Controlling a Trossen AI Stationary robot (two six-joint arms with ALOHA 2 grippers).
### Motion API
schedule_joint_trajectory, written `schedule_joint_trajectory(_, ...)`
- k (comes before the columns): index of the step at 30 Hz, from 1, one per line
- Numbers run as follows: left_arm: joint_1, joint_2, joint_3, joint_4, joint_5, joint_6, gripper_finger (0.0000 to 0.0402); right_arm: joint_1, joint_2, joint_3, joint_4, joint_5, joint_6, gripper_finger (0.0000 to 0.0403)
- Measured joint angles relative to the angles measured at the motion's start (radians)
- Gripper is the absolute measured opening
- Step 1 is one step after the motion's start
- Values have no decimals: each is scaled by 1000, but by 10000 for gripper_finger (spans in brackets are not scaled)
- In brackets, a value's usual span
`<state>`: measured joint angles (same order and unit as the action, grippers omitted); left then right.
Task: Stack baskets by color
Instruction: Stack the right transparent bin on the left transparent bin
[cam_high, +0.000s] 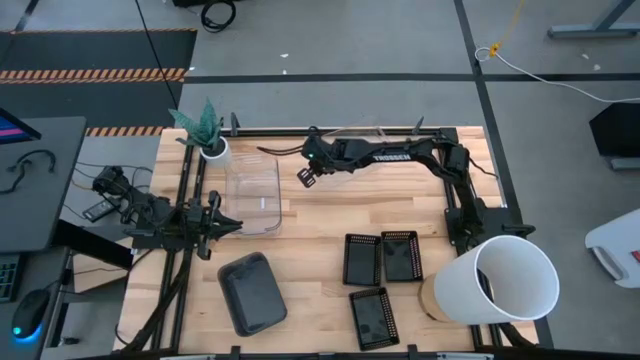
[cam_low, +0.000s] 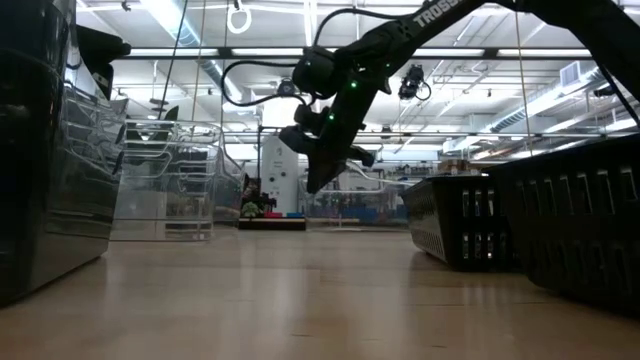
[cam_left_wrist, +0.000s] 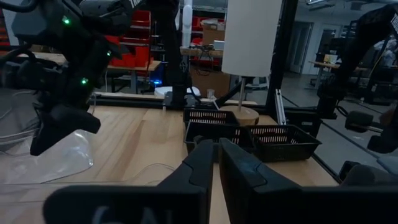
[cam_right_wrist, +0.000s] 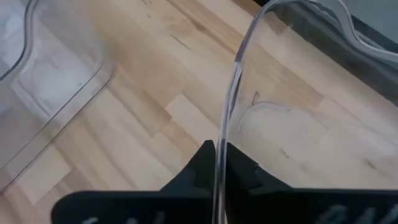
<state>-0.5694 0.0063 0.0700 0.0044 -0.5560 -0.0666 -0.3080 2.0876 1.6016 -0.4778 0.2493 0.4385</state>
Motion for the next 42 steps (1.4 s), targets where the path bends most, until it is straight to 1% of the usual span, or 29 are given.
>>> schedule_joint_trajectory(5, 0, 0, 0, 0, 0, 0, 38, 32, -3, -1, -6, 37, -12, 10)
schedule_joint_trajectory(12, 0, 0, 0, 0, 0, 0, 37, 89, -18, 9, -39, 37, -23, 8)
schedule_joint_trajectory(19, 0, 0, 0, 1, 0, 0, 30, 146, -19, 59, -63, 66, -28, 7)
schedule_joint_trajectory(30, 0, 0, 0, 0, 0, 0, 40, 200, -21, 161, -131, 102, -56, 7)
schedule_joint_trajectory(32, 0, 0, 0, 0, 0, 1, 37, 211, -21, 179, -148, 122, -65, 7)
schedule_joint_trajectory(37, 0, 0, 0, 0, 0, 0, 31, 247, -21, 236, -216, 214, -70, 7)
schedule_joint_trajectory(42, 0, 0, 0, 0, 0, 0, 33, 281, -22, 297, -241, 263, -99, 7)
